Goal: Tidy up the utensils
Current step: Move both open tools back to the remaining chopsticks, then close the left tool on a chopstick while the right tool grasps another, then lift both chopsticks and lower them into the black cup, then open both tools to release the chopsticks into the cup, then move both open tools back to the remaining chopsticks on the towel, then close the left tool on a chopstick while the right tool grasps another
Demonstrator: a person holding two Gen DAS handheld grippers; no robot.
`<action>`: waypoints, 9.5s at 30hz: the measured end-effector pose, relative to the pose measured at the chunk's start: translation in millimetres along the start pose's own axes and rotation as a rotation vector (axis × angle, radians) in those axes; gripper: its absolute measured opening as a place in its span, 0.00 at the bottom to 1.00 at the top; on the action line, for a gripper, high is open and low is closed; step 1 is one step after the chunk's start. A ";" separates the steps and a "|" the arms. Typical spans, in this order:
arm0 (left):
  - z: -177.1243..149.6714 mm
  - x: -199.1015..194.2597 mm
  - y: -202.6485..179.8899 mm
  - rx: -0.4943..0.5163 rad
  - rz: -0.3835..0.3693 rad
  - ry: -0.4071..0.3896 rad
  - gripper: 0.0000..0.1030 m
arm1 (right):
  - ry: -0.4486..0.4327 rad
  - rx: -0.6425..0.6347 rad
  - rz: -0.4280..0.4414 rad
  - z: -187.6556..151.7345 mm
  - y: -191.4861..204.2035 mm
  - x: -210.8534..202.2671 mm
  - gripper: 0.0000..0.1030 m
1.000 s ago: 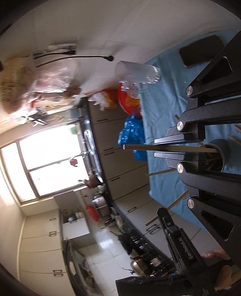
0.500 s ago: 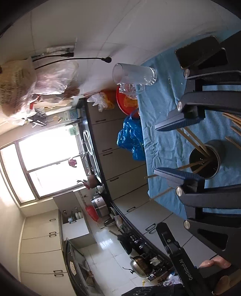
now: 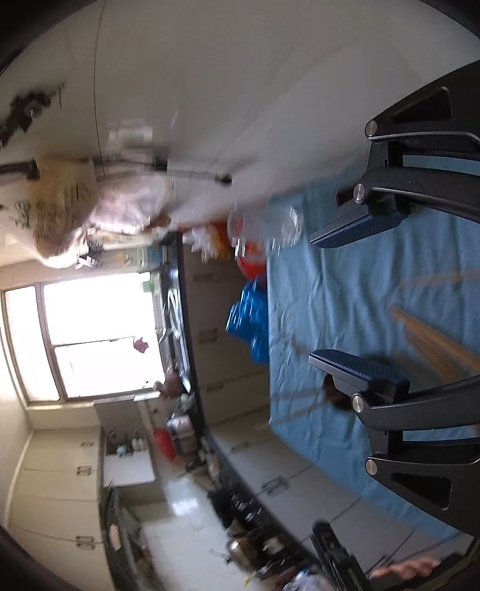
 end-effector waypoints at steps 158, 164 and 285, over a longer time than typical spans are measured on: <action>134.2 68.9 -59.8 0.111 -0.061 -0.154 0.05 | -0.122 0.060 0.251 98.2 121.3 3.7 0.06; 117.6 119.2 -35.0 0.057 -0.053 -0.066 0.05 | -0.021 0.083 0.245 78.0 124.2 54.6 0.06; -177.3 147.1 16.3 -0.172 -0.076 0.561 0.14 | 0.572 -0.212 0.089 -232.1 51.5 105.0 0.16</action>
Point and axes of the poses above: each gripper's, at about its wrist camera, not at the fingertips, and x roughly the way its jaws point, y to its left, z to its top, the point moved 9 cm from there along x, roughly the way its jaws point, and after that the axes turned 13 degrees about -z, right-handed, at the moved point
